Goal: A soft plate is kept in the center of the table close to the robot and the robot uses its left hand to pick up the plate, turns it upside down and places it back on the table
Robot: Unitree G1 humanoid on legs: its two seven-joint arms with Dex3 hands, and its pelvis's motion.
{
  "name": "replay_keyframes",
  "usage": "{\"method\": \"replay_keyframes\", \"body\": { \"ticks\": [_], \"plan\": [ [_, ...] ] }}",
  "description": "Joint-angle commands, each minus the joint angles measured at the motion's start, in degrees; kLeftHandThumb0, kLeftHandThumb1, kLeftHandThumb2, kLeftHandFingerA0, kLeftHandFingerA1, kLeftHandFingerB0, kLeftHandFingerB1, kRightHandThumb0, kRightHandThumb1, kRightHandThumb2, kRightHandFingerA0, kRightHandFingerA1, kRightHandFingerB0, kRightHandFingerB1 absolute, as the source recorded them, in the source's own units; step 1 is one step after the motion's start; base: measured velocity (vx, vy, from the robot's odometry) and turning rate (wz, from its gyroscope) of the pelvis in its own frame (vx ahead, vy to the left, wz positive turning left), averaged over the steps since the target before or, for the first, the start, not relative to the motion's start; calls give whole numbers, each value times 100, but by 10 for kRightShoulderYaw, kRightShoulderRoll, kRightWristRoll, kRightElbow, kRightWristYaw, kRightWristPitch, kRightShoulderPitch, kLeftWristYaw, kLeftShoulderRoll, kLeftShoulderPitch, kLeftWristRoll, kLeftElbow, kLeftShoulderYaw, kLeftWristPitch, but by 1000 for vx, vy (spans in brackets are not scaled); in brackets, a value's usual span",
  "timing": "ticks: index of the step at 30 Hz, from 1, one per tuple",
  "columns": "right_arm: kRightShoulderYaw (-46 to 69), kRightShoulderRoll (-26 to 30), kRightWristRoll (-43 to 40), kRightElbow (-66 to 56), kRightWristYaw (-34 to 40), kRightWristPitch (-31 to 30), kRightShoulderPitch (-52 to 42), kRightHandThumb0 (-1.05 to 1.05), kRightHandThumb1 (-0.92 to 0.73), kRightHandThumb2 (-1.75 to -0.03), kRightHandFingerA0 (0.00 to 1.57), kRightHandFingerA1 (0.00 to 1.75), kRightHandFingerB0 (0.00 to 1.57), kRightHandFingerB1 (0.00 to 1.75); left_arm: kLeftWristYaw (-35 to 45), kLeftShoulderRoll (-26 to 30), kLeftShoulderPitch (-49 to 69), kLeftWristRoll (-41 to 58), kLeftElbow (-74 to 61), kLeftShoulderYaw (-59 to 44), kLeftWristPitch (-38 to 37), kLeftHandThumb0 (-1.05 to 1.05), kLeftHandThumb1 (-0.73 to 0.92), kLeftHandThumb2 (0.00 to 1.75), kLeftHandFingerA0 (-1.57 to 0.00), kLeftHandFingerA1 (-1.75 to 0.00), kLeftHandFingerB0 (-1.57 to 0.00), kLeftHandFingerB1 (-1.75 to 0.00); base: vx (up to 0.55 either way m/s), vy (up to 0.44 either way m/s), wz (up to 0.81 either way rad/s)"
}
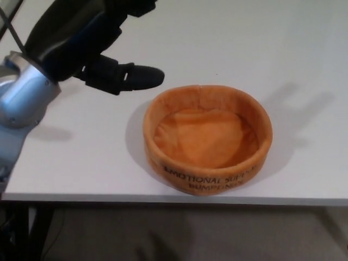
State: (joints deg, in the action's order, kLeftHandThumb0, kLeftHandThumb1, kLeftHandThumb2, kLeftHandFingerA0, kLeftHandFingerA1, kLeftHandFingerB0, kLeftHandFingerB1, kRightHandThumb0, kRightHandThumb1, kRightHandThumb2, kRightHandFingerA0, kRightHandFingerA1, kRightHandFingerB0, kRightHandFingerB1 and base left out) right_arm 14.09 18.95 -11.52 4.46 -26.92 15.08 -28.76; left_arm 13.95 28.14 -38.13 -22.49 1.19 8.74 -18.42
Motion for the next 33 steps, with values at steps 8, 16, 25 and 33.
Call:
{"method": "replay_keyframes", "body": {
  "ticks": [8, 16, 25, 33],
  "plan": [
    [6, 6, -1, -6, 3, -13, -1, -86, -79, -81, 32, 45, 27, 37, 24, 45, -49, -60, 59, 50, -45, -103, 81, 66, -25, -36, -27, -30, 0, 0, 0],
    [8, 11, 3, -10, 3, -17, 2, -80, -92, -68, 34, 41, 30, 32, 6, 42, -74, -108, 115, 85, -54, -104, 80, 65, -26, -36, -26, -29, 0, 0, 0],
    [9, 12, 8, -9, 8, -20, 6, -87, -79, -81, 33, 44, 27, 36, 11, 24, -88, -150, 138, 142, -58, -99, 59, 106, -20, -45, -15, -37, 0, 0, 0],
    [7, 15, 2, -13, 2, -25, 9, -80, -92, -68, 34, 41, 30, 33, 11, -2, -78, -177, 146, 181, -40, -99, 59, 105, -21, -45, -16, -37, 0, 0, 0]
  ]
}}
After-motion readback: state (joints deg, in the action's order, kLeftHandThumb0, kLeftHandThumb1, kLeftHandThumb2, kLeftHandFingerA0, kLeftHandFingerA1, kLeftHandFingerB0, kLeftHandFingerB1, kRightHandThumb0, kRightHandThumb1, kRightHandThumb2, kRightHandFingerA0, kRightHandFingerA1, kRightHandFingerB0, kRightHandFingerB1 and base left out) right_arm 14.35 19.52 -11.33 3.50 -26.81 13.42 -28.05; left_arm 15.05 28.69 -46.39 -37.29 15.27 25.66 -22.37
